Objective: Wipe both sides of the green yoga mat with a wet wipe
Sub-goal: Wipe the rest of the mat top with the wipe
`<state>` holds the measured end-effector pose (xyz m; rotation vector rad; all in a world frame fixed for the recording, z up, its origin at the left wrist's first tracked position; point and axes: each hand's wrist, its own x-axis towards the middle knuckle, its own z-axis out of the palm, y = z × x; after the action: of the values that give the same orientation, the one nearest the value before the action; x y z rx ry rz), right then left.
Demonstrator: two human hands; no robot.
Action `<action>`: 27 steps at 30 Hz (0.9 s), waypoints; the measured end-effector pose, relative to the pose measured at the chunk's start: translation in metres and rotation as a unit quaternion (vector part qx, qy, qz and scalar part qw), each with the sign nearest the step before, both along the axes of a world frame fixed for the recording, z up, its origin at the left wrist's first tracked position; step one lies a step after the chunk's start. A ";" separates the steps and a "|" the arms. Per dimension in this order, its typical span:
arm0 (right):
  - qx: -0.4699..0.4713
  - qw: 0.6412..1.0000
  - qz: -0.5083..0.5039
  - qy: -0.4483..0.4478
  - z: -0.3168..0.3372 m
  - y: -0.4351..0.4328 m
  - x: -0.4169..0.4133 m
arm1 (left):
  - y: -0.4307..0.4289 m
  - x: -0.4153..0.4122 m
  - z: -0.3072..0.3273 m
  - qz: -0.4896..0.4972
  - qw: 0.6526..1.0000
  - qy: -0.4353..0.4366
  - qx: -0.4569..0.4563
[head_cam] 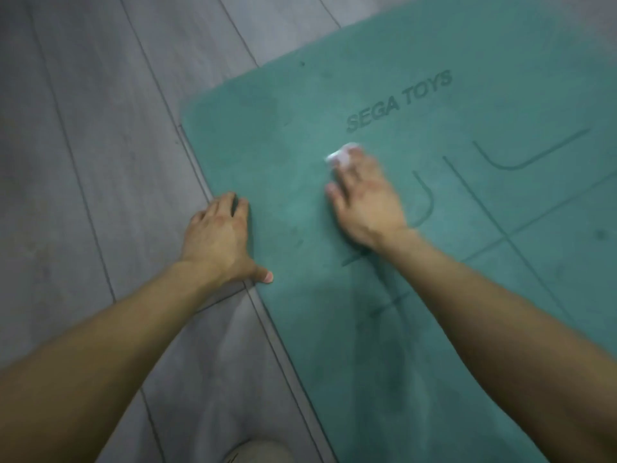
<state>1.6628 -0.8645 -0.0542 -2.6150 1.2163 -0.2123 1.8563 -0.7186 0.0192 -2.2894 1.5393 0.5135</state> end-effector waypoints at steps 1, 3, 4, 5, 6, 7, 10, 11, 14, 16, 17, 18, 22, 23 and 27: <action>0.008 0.992 0.122 0.008 0.001 0.025 -0.005 | -0.004 -0.005 0.003 -0.015 1.000 0.000 0.000; -0.001 0.966 0.251 0.055 0.003 0.037 -0.033 | -0.013 -0.020 0.010 -0.030 0.999 0.015 -0.003; -0.017 0.975 0.216 0.057 0.002 0.020 -0.050 | -0.016 -0.029 0.012 -0.028 0.999 0.033 -0.003; -0.022 0.991 0.119 0.061 0.001 -0.002 -0.068 | -0.019 -0.038 0.014 -0.026 0.998 0.051 -0.004; -0.022 0.997 -0.017 0.067 0.004 -0.025 -0.088 | -0.022 -0.047 0.015 -0.030 0.998 0.062 -0.007; -0.011 0.987 -0.147 0.071 0.007 -0.046 -0.107 | -0.025 -0.055 0.016 -0.042 0.997 0.064 -0.009; 0.030 0.974 -0.218 0.045 0.007 -0.040 -0.100 | -0.033 -0.072 0.012 -0.083 0.995 0.056 -0.014; 0.026 0.991 -0.123 0.038 0.008 -0.020 -0.086 | -0.036 -0.075 0.010 -0.086 0.995 0.056 -0.014; 0.012 0.977 0.201 0.064 0.001 0.023 -0.081 | -0.048 -0.076 0.004 -0.084 0.995 0.049 -0.014; -0.022 0.990 0.117 0.074 -0.002 -0.014 -0.103 | -0.053 -0.074 0.001 -0.086 0.995 0.050 -0.001; -0.022 0.997 -0.012 0.078 0.000 -0.038 -0.118 | -0.054 -0.074 0.000 -0.085 0.995 0.050 0.003; -0.009 0.987 -0.142 0.079 0.003 -0.058 -0.133 | -0.055 -0.073 -0.001 -0.086 0.995 0.047 0.006; 0.032 0.990 -0.136 0.030 0.008 -0.028 -0.112 | -0.057 -0.077 -0.002 -0.099 0.995 0.026 0.001; 0.037 0.999 -0.008 0.030 0.008 -0.001 -0.102 | -0.057 -0.078 -0.001 -0.099 0.995 0.022 0.000; -0.010 0.990 0.126 0.058 0.000 -0.005 -0.128 | -0.057 -0.078 -0.002 -0.107 0.994 0.015 0.009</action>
<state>1.5351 -0.8692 -0.0546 -2.7985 0.9072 -0.0263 1.7779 -0.7760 0.0173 -2.0800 1.7613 0.5029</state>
